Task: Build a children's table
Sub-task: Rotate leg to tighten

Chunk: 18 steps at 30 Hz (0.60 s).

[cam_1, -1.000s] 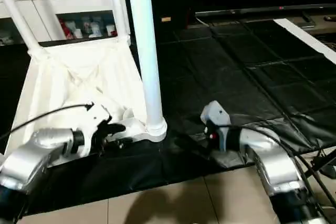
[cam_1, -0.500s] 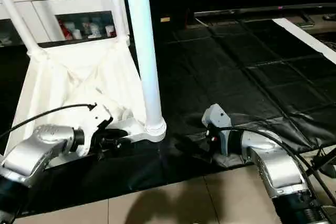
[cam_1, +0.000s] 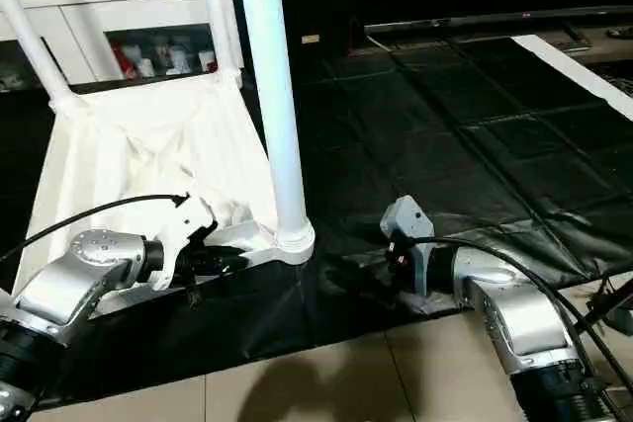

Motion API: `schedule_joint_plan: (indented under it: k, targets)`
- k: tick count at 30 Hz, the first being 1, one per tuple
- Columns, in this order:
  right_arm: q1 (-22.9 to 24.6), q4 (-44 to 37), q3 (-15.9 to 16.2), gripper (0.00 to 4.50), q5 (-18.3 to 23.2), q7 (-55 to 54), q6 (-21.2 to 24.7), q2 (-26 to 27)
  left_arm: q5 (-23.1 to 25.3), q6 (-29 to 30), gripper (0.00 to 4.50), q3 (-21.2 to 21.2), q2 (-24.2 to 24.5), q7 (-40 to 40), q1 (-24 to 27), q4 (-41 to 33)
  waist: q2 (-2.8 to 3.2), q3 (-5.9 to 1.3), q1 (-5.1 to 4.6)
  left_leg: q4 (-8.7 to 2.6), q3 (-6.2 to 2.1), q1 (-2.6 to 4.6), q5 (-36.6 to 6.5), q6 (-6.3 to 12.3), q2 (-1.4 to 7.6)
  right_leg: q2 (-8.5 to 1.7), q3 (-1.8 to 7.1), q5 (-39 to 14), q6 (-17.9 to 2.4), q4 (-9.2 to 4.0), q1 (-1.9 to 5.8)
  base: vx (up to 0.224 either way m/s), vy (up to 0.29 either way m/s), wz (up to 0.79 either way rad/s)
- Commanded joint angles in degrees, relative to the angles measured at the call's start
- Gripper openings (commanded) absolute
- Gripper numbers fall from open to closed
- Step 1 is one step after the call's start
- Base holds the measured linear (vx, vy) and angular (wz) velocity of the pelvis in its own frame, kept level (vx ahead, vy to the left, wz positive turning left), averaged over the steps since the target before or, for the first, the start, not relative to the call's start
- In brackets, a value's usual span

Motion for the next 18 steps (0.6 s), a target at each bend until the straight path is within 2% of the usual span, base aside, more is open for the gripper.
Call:
schedule_joint_plan:
  k: [1,2,4,5,7,8,9,11,13,15,18]
  targets:
    - [0.0,-1.5,-0.3,4.50,1.0,0.9,0.9,-0.7,0.7,-0.7,0.05,-0.3,0.0,-0.4,-0.7,1.3,-0.20,-3.25,0.29,-3.99,0.82,-0.62,-10.7,2.90,-0.50,-1.82,2.10,-14.9,-10.1,-4.61,3.47,0.000,0.000,0.00]
    - [0.1,-2.0,0.1,4.50,1.3,1.7,1.8,-1.1,0.5,-2.2,0.05,-0.5,0.0,-1.4,-0.8,1.8,-0.45,-3.28,0.23,-3.97,0.83,-0.69,-10.4,2.99,-0.47,-1.82,2.12,-14.3,-10.2,-4.53,3.53,0.000,0.000,0.00]
    - [-0.2,-2.5,0.4,4.50,2.6,3.7,2.2,-1.3,-0.2,-4.2,0.02,-1.2,0.2,-5.0,-1.0,2.9,-0.43,-3.36,0.31,-3.89,0.80,-0.83,-9.4,3.54,-0.53,-1.87,2.13,-12.9,-10.6,-4.34,3.67,0.000,0.000,0.00]
    - [-0.4,-2.4,0.4,4.50,3.0,4.2,2.1,-1.1,-0.4,-4.6,0.02,-1.5,0.2,-6.2,-1.1,3.3,-0.61,-3.37,0.21,-3.89,0.84,-0.90,-9.1,3.61,-0.50,-1.92,2.16,-12.6,-10.7,-4.33,3.73,0.000,0.000,0.00]
    - [-1.1,-1.8,0.3,4.50,3.3,4.7,1.8,-0.9,-0.6,-5.3,0.02,-2.0,0.2,-8.4,-1.3,4.1,-0.45,-3.36,0.27,-3.86,0.89,-0.68,-9.0,3.70,-0.43,-1.95,2.19,-12.5,-11.1,-4.26,3.56,0.000,0.000,0.00]
    - [-2.2,-0.6,0.5,4.50,3.2,5.3,1.1,-0.7,-1.0,-5.9,0.02,-2.4,-0.2,-10.6,-1.7,5.1,-0.64,-3.31,0.26,-3.87,0.99,-0.71,-9.0,3.77,-0.50,-1.93,2.19,-13.1,-11.1,-4.39,3.54,0.000,0.000,0.00]
    - [-2.2,-0.6,0.5,4.50,3.2,5.3,1.1,-0.7,-1.0,-5.9,0.02,-2.4,-0.2,-10.6,-1.7,5.1,-0.54,-3.37,0.32,-3.87,0.95,-0.67,-9.0,3.73,-0.51,-1.98,2.16,-13.3,-11.3,-4.32,3.54,0.000,0.000,0.00]
    - [-3.9,1.4,0.5,4.50,2.5,5.1,-0.6,0.0,-1.0,-6.8,0.02,-2.9,-0.2,-12.8,-2.1,5.8,-0.57,-3.28,0.33,-3.94,0.95,-0.66,-9.4,3.46,-0.41,-2.08,2.17,-14.1,-11.3,-4.39,3.45,0.000,0.000,0.00]
    - [-5.8,4.1,0.9,4.50,0.9,4.8,-4.3,0.8,-0.3,-8.7,0.02,-4.1,0.2,-15.6,-2.6,6.5,-0.50,-3.30,0.42,-3.94,1.01,-0.50,-9.6,3.13,-0.40,-2.13,2.20,-14.8,-11.2,-4.39,3.29,0.000,0.000,0.00]
    - [-6.7,5.7,1.1,4.50,0.2,5.3,-6.4,1.3,0.5,-9.9,0.02,-4.9,0.6,-17.1,-3.0,6.9,-0.42,-3.43,0.79,-3.86,1.06,-0.31,-9.1,3.19,-0.28,-2.13,2.31,-13.5,-11.5,-4.25,3.17,0.000,0.000,0.00]
    - [-7.9,7.2,1.7,4.50,0.5,7.1,-6.8,1.6,1.6,-12.0,0.02,-5.9,0.9,-18.8,-3.6,7.6,-0.47,-3.55,1.67,-3.81,1.14,-0.27,-7.5,3.56,-0.15,-2.03,2.40,-9.9,-12.6,-3.70,3.26,0.000,0.000,0.00]
